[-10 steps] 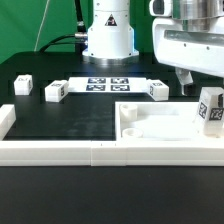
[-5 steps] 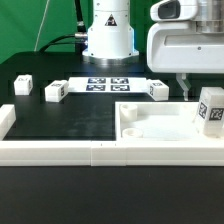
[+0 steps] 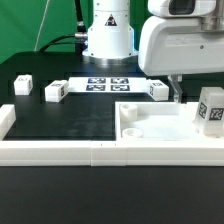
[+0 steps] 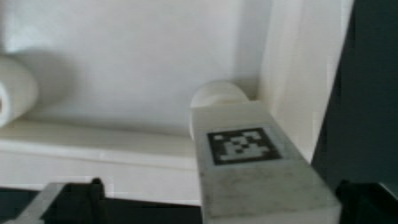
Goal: Assemble one leg
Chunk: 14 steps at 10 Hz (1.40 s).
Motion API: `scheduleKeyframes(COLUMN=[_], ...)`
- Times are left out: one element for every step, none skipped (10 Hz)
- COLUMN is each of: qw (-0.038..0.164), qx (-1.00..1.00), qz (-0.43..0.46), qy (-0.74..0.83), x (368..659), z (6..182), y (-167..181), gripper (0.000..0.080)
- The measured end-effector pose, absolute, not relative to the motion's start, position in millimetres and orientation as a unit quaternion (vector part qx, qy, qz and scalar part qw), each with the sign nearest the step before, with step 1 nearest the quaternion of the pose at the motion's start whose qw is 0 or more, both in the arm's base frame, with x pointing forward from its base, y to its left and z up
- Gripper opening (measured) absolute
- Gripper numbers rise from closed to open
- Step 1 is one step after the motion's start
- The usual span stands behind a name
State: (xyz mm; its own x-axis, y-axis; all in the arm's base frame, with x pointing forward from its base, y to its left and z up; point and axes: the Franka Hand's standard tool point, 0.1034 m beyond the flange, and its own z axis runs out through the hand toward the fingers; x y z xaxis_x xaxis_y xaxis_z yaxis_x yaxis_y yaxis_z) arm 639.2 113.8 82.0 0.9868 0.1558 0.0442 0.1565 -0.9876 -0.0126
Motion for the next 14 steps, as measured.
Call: scheduleKeyframes(qw=[0.008, 0.009, 0.009, 0.009, 0.009, 0.009, 0.009, 0.01, 0.011, 0.014, 0.02, 0.031, 0.034, 0.034], qx=[-0.997, -0.997, -0.997, -0.997, -0.997, -0.997, -0.997, -0.998, -0.998, -0.999, -0.994, -0.984, -0.971, -0.956], qz=[-0.021, -0.021, -0.021, -0.021, -0.021, -0.021, -0.021, -0.02, -0.02, -0.023, -0.033, -0.031, -0.029, -0.028], qy=[-0.078, -0.078, -0.078, -0.078, -0.078, -0.077, -0.077, -0.063, -0.051, 0.031, 0.098, 0.174, 0.235, 0.29], x=[639.0, 639.0, 639.0, 638.9, 638.7, 638.7, 638.6, 638.6, 638.3, 637.3, 638.9, 639.3, 639.2, 639.0], z=[81.9, 81.8, 81.8, 81.7, 81.5, 81.4, 81.4, 81.3, 81.0, 79.1, 78.9, 78.6, 78.4, 78.3], y=[114.2, 114.2, 114.2, 114.2, 114.6, 114.4, 114.4, 114.7, 115.1, 116.9, 119.0, 118.1, 117.7, 117.3], gripper=[0.0648, 0.0648, 0.0529, 0.0393, 0.0393, 0.0291, 0.0291, 0.0291, 0.0291, 0.0291, 0.0291, 0.0291, 0.0292, 0.0292])
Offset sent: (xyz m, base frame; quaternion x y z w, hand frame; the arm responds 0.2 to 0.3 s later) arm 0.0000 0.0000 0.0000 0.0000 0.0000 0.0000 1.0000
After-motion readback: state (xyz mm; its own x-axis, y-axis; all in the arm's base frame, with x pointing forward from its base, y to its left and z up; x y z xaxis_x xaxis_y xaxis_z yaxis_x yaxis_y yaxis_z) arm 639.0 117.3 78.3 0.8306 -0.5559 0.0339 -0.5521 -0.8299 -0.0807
